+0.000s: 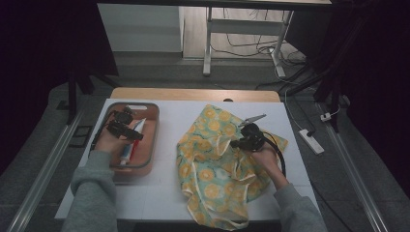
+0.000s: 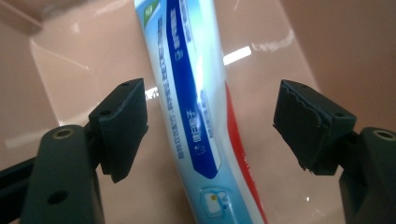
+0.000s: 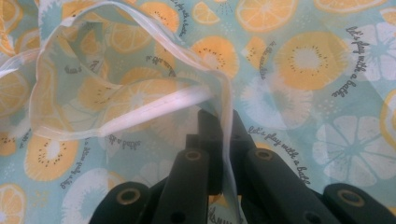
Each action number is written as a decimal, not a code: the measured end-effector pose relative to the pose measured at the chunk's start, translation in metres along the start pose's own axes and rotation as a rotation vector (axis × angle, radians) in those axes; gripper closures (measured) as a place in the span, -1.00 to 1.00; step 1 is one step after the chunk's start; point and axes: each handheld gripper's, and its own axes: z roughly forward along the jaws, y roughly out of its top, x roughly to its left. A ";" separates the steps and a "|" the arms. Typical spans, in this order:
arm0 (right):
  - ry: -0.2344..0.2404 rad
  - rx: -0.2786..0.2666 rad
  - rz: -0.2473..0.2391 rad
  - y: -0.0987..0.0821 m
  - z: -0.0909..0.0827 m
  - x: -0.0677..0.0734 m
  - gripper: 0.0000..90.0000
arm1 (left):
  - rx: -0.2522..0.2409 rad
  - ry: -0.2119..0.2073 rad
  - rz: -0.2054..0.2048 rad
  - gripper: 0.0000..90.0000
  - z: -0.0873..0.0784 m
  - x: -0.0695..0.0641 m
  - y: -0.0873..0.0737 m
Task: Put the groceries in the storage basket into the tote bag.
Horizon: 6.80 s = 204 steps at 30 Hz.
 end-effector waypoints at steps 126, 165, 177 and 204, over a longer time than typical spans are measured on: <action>0.024 -0.258 0.059 0.011 -0.047 0.001 0.97 | 0.010 -0.510 0.669 0.65 -0.024 -0.229 0.009; 0.128 -0.387 0.057 0.019 -0.080 0.021 0.97 | 0.043 -0.448 0.604 0.65 -0.006 -0.239 0.025; 0.201 -0.389 0.059 0.022 -0.075 0.031 0.97 | 0.003 -0.453 0.515 0.65 0.016 -0.263 0.054; 0.177 -0.388 0.108 0.018 -0.073 0.020 0.97 | -0.188 -0.627 0.337 0.17 0.039 -0.282 0.052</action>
